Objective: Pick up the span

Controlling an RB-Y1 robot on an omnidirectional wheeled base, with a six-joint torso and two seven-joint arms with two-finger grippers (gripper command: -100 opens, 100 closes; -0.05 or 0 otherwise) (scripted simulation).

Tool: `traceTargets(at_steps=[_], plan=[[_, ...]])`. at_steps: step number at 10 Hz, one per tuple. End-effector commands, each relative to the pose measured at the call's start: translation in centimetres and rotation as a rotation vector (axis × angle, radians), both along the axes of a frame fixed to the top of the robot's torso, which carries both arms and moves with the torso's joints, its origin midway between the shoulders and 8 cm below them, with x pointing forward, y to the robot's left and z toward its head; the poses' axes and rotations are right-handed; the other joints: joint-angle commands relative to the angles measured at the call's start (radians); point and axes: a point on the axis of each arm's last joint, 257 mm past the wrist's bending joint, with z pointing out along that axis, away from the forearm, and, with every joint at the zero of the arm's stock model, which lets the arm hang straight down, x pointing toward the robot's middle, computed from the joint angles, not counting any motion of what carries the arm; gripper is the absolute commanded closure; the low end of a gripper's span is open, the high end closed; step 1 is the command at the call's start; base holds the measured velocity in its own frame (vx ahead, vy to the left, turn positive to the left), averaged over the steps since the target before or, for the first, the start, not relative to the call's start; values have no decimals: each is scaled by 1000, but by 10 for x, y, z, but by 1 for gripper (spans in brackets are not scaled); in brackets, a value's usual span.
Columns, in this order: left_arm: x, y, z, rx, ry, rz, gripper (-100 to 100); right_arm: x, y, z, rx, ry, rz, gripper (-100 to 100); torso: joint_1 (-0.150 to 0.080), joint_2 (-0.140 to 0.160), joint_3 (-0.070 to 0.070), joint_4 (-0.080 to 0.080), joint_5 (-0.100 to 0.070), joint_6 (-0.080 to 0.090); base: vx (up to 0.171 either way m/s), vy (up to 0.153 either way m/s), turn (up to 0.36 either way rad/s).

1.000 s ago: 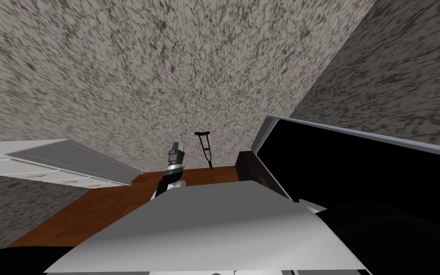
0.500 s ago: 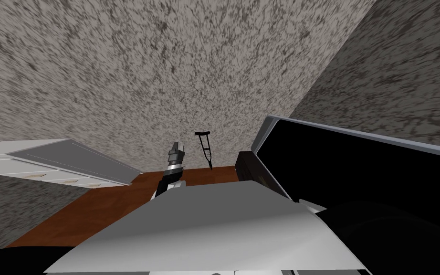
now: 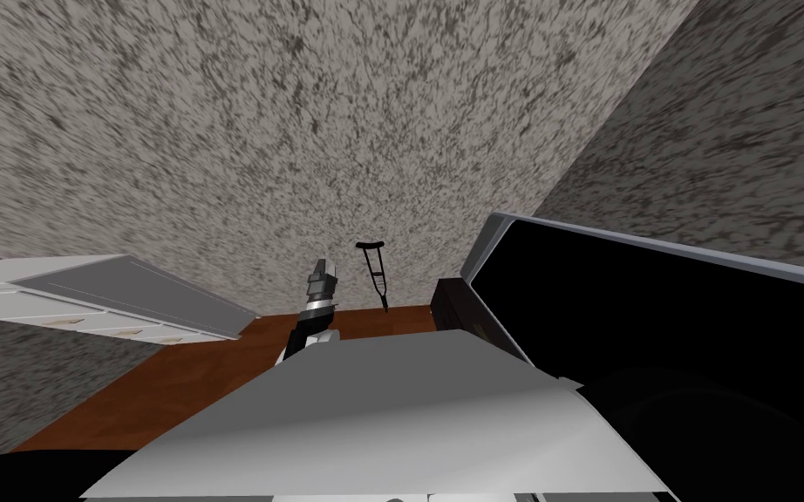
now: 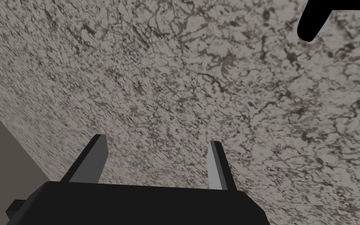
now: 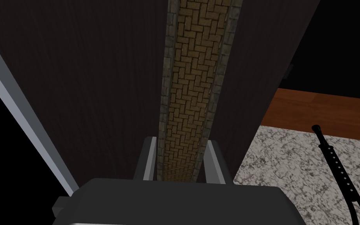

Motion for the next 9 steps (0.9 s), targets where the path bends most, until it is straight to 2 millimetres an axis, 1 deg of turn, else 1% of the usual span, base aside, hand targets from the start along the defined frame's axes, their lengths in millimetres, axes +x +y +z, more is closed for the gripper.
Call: traceTargets(at_steps=[1,2,4,5,6,8,9], plan=[[0,0,0,0,0,0,0,-10,1,3,0,4,-3,100,0,0,0,0,0,0,28,2,13],[0,0,0,0,0,0,0,-10,3,6,0,-7,-1,100,0,1,0,0,0,0,41,-8,12],[0,0,0,0,0,0,0,-24,2,9,-3,2,-8,100,0,0,0,0,1,0,33,-2,12],[0,0,0,0,0,0,0,-24,3,12,-6,-8,-5,100,1,0,0,0,1,0,46,-4,16],[0,0,0,0,0,0,0,-33,2,12,-7,5,-10,100,1,0,0,1,1,0,36,-2,10],[0,0,0,0,0,0,0,-39,0,21,-18,-6,-10,100,2,1,0,0,2,0,40,1,15],[0,0,0,0,0,0,0,-47,0,21,-18,5,-14,100,2,0,0,1,2,0,35,0,9]])
